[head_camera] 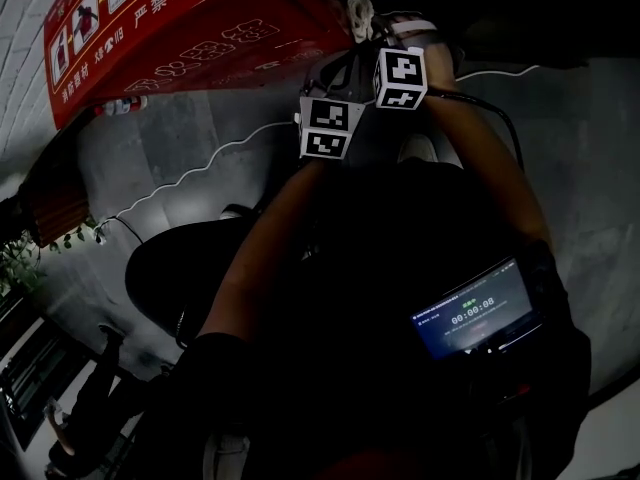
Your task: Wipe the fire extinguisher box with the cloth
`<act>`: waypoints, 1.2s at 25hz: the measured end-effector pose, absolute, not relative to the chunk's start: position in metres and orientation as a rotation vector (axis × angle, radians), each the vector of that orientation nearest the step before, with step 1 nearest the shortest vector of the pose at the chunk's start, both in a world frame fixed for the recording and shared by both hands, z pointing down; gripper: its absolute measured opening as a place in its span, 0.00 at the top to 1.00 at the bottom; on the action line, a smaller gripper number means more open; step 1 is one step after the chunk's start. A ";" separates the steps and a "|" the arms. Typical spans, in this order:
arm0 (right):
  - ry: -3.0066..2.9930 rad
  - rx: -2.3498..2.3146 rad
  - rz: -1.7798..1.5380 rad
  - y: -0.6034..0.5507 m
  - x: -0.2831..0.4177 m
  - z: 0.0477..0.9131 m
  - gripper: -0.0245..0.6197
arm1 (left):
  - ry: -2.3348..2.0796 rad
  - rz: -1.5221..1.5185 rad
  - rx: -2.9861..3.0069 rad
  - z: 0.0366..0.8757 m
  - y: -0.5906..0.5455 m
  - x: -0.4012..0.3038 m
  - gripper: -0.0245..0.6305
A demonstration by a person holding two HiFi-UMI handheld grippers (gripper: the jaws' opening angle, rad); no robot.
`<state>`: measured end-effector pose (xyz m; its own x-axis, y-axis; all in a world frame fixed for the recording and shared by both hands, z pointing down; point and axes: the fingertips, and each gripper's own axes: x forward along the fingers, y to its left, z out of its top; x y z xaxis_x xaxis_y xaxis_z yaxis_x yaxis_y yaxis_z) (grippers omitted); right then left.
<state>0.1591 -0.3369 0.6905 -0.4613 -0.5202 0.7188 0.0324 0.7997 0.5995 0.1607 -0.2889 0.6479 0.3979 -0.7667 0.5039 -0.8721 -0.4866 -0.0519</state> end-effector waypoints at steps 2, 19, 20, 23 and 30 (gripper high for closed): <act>-1.928 0.350 -0.675 -0.337 0.159 0.702 0.85 | -1.441 0.706 2.431 0.654 -0.286 0.160 0.96; -1.846 0.273 -0.519 -0.325 0.162 0.797 0.84 | -1.405 0.743 2.371 0.689 -0.278 0.146 0.96; -1.835 0.260 -0.509 -0.322 0.163 0.804 0.84 | -1.403 0.743 2.368 0.690 -0.278 0.145 0.96; -1.829 0.266 -0.461 -0.319 0.166 0.818 0.84 | -1.394 0.743 2.368 0.693 -0.277 0.145 0.96; -1.844 0.429 -0.425 -0.331 0.182 0.779 0.83 | -1.415 0.722 2.400 0.672 -0.275 0.138 0.96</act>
<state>0.1821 -0.3315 0.7788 -0.2949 -0.4902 0.8202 -0.0814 0.8682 0.4896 0.1381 -0.2747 0.6722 0.4015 -0.7406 0.5389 -0.8710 -0.4906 -0.0251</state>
